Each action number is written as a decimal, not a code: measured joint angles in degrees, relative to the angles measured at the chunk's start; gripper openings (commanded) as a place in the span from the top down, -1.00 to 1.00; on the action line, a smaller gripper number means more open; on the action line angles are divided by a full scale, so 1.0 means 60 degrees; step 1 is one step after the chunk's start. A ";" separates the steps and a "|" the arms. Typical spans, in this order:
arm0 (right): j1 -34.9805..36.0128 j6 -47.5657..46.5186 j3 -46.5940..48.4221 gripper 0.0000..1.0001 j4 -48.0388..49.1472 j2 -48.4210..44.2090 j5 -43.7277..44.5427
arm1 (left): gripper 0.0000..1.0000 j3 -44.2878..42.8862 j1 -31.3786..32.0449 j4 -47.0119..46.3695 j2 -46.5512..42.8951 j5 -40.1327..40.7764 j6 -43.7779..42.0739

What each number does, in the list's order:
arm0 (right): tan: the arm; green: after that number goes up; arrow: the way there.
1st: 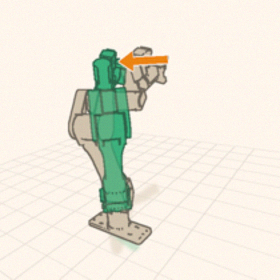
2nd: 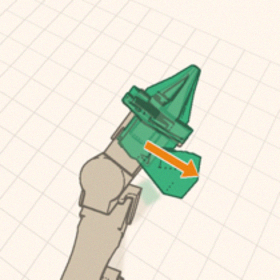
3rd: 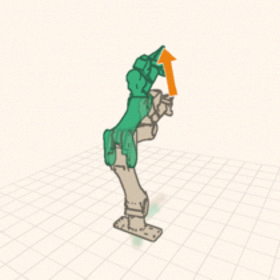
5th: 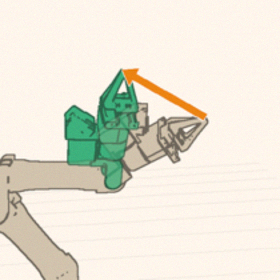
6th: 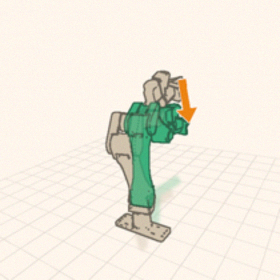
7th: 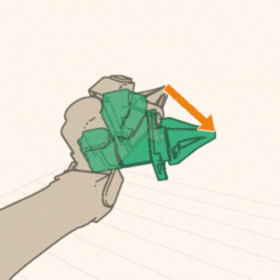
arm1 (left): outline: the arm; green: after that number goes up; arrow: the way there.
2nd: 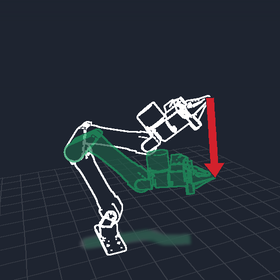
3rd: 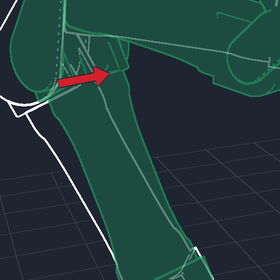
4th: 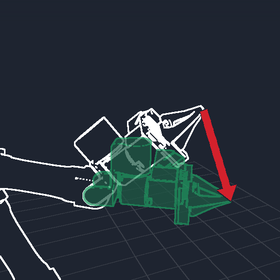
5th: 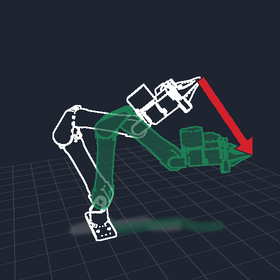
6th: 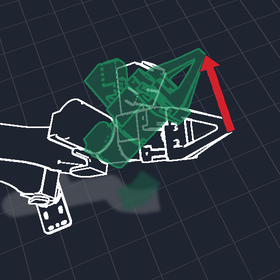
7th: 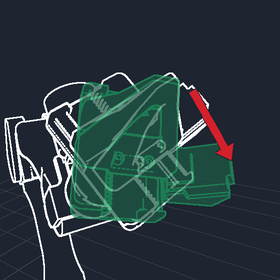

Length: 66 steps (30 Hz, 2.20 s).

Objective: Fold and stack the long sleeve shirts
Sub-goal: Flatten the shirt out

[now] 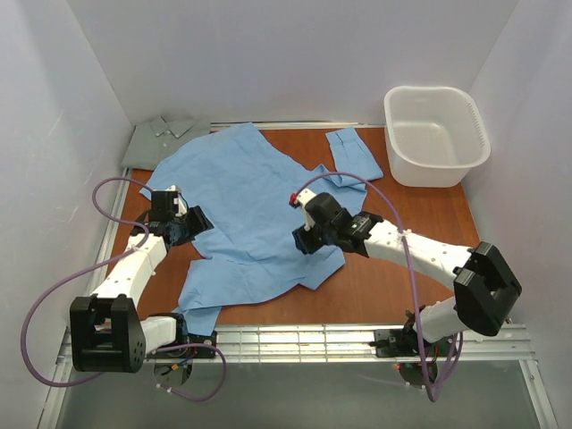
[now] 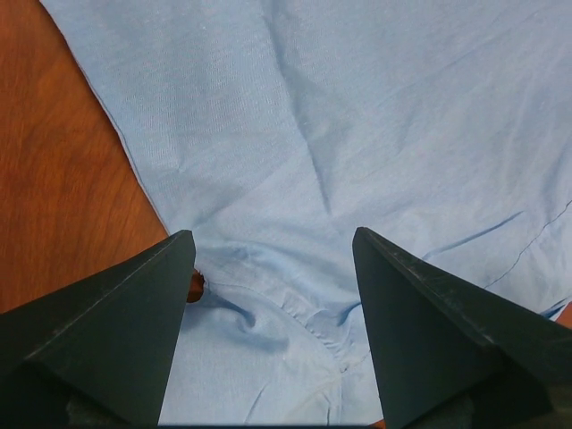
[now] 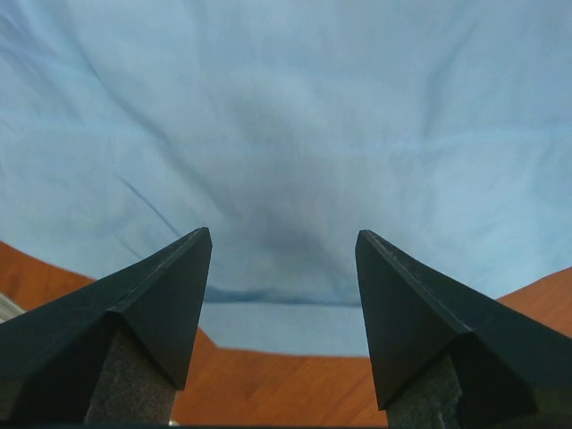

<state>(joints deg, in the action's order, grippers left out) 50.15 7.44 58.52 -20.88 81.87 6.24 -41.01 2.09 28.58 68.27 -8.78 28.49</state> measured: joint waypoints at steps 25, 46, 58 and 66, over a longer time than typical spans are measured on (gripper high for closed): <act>-0.6062 0.0484 -0.0761 -0.09 -0.1002 0.1916 0.0769 | -0.37 -0.0015 0.0000 0.0820 -0.1217 0.0178 0.0288; 0.2605 -0.0579 -0.0590 -0.25 -0.0929 -0.1253 -0.0863 | -0.37 0.0412 0.0000 -0.0138 -0.0550 -0.0117 -0.0011; 0.4007 -0.0419 0.0732 0.08 -0.2295 0.1854 -0.0321 | -0.37 0.1716 0.0000 -0.1140 -0.1770 -0.0259 -0.0175; 0.4051 -0.0189 0.0925 0.97 -0.2543 0.2204 0.0667 | -0.36 0.1716 0.0000 -0.1384 -0.1716 -0.0284 -0.0251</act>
<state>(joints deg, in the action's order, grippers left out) 74.46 6.31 64.07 -36.14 95.09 10.24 -30.72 2.09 20.27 57.98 -10.48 26.98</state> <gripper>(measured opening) 0.018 0.683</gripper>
